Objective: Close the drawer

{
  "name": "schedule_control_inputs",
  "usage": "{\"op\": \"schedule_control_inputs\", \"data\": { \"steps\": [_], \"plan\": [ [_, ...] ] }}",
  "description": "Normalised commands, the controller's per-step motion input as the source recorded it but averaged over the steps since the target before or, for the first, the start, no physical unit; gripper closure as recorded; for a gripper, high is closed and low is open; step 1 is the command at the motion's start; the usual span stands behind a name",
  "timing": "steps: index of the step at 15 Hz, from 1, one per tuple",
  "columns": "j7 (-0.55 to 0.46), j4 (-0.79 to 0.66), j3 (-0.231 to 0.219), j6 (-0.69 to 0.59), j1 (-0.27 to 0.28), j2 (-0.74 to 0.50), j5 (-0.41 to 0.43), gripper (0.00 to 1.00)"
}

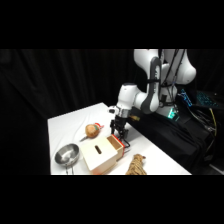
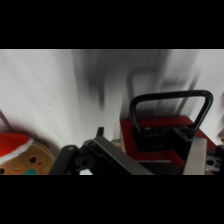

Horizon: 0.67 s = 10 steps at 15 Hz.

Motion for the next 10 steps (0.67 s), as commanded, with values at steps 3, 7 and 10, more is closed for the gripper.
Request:
{"op": "schedule_control_inputs", "data": {
  "steps": [3, 7, 10],
  "plan": [
    [0.19, 0.07, -0.058, 0.28, -0.039, 0.09, -0.318, 0.00],
    [0.19, 0.19, -0.048, 0.14, 0.015, 0.07, -0.211, 0.00],
    [0.17, 0.36, -0.069, 0.01, 0.113, 0.13, -0.107, 0.00]
  ]
}}
